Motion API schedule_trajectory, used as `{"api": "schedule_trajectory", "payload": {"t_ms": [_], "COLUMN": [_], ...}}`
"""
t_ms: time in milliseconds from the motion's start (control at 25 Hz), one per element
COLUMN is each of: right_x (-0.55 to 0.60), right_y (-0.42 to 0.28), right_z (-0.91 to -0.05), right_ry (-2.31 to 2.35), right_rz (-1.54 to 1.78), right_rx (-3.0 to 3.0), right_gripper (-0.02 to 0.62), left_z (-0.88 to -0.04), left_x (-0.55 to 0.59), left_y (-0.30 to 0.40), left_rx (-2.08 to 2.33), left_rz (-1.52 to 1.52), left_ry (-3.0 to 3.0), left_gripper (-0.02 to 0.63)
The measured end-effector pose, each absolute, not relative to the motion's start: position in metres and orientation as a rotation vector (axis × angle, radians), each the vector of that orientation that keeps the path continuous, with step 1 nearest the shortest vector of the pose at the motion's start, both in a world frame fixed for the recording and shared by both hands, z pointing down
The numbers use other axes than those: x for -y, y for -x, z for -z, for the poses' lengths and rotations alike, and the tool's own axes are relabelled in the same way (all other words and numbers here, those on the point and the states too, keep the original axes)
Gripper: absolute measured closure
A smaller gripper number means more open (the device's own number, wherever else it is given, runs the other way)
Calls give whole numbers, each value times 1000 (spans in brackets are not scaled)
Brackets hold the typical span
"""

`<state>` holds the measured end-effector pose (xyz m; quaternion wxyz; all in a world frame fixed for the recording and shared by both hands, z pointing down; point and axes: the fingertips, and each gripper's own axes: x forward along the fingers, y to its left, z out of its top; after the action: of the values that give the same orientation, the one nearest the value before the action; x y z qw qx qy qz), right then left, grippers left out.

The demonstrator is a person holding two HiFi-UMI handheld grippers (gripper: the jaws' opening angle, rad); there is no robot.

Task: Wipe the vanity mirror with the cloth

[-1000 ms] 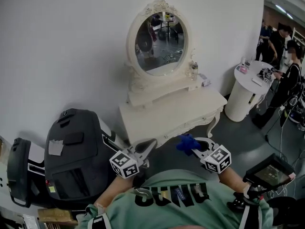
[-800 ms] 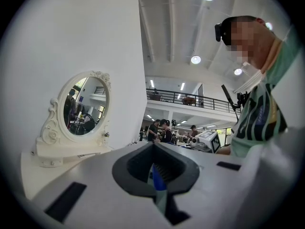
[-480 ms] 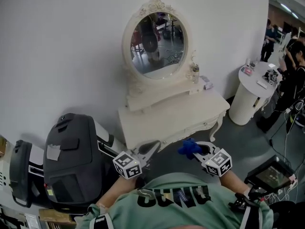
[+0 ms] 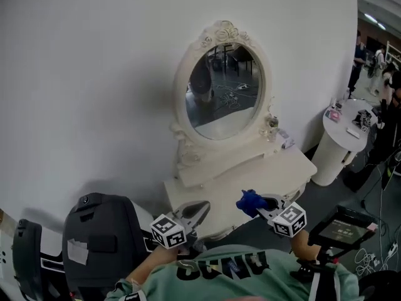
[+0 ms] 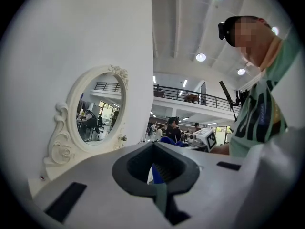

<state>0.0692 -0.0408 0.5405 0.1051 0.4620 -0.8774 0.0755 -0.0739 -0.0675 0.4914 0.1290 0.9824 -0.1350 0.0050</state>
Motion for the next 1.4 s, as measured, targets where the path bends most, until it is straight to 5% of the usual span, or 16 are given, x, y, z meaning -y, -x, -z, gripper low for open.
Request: {"api": "schedule_trajectory", "payload": {"t_ms": [640,1400], "right_x": [226,414], "right_y": [-149,-102], "right_z": [-500,-261], "right_ry": [-1080,-1498], "right_rz": [164,1129], "right_rx": [2642,2139], "right_gripper": [528,528], "left_z": [-501,-478], "left_x": [208,234], "left_y": [7,135], "left_rx": [700,945], "left_rz": [82,187], "left_ry": [-2757,-2740], "left_gripper": [600,600]}}
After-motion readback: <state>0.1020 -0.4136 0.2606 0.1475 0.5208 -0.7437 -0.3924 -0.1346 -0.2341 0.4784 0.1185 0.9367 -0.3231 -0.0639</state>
